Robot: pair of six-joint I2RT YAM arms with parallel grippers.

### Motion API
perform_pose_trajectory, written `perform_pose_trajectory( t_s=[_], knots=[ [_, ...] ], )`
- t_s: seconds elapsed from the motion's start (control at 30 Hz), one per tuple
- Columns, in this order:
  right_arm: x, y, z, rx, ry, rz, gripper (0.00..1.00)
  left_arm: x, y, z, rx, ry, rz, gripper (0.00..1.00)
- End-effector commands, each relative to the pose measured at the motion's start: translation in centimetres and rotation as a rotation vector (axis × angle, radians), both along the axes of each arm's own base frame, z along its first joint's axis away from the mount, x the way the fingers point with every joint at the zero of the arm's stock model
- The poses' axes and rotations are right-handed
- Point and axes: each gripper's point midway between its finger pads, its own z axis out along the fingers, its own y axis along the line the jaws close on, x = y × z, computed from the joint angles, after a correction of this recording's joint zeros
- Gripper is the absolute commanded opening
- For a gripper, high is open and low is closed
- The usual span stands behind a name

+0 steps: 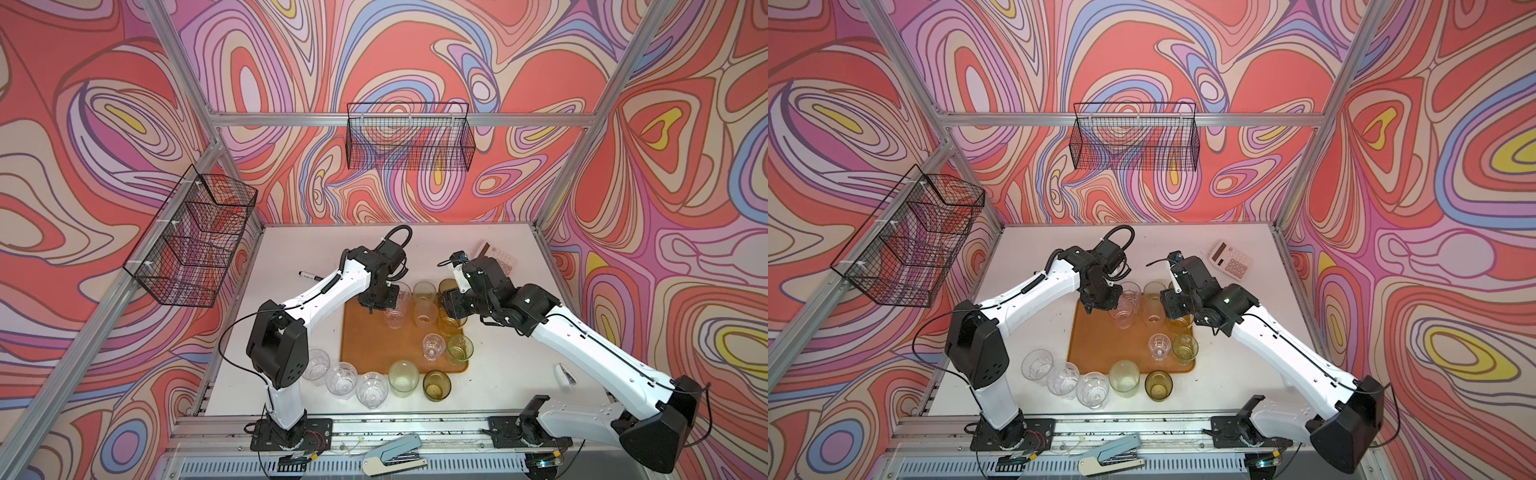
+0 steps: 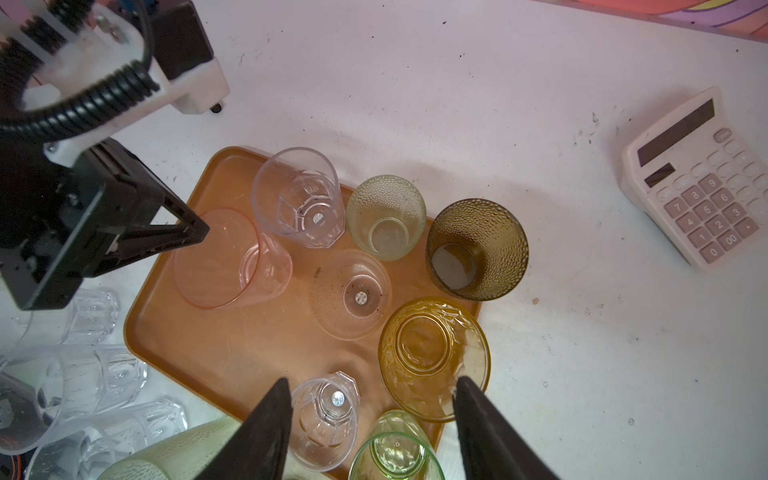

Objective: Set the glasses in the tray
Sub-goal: 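Lower the pink glass onto the tray beside the clear faceted glass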

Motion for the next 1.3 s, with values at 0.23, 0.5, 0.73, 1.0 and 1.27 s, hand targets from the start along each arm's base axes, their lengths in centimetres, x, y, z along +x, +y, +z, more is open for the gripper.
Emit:
perform_pose_trajectory(
  t_s=[0.23,0.5,0.73,1.0,1.27],
  knots=[
    [-0.1,-0.1,-0.2,0.002,0.010,-0.003,0.64,-0.3,-0.9,-1.6,0.017,-0.013,0.006,0.00],
    [-0.1,0.0,0.0,0.005,0.009,0.003,0.64,-0.5,-1.1,-2.5,0.033,-0.009,0.016,0.00],
    [-0.1,0.0,-0.1,0.001,0.011,0.004,0.64,-0.4,-1.4,-3.3,0.036,-0.011,0.017,0.00],
    [-0.1,-0.1,-0.1,0.000,0.009,0.001,0.64,-0.2,-1.3,-3.7,0.051,-0.018,0.011,0.00],
    [-0.1,-0.2,0.0,0.000,0.006,-0.002,0.65,-0.2,-1.1,-4.6,0.066,-0.006,0.015,0.00]
  ],
)
